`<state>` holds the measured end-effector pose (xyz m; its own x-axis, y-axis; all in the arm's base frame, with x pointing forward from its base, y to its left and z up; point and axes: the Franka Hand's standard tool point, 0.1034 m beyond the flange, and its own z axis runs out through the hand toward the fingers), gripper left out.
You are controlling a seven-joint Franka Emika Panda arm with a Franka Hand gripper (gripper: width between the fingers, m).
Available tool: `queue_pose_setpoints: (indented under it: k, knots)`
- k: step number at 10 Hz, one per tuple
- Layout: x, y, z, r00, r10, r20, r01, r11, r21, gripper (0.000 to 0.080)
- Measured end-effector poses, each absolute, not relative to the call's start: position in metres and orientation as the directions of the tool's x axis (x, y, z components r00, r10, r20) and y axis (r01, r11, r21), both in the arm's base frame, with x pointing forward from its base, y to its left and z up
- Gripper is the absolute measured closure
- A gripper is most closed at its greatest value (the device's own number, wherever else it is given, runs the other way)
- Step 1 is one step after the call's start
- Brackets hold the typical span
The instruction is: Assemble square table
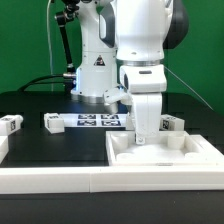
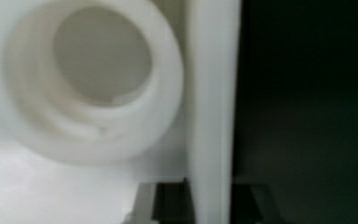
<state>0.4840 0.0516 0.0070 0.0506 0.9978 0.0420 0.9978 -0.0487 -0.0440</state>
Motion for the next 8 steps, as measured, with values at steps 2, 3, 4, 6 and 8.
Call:
queue_pose_setpoints:
  k: [2,3,4,6,8]
  knots:
    - [0.484,0.051,0.007,0.066,0.997,0.042,0.997,-0.064,-0.044,0.0733]
    - [0.484,0.051,0.007,0.067,0.997,0.042,0.997,-0.065,-0.044,0.0659]
    - [0.484,0.05,0.006,0.067,0.997,0.042,0.997,-0.065,-0.045,0.0517]
    - [0.483,0.046,0.009,0.074,0.997,0.038,0.996,-0.072,-0.047,0.0382]
    - [0.477,0.049,0.017,0.083,0.996,0.042,0.996,-0.083,-0.016,0.0168]
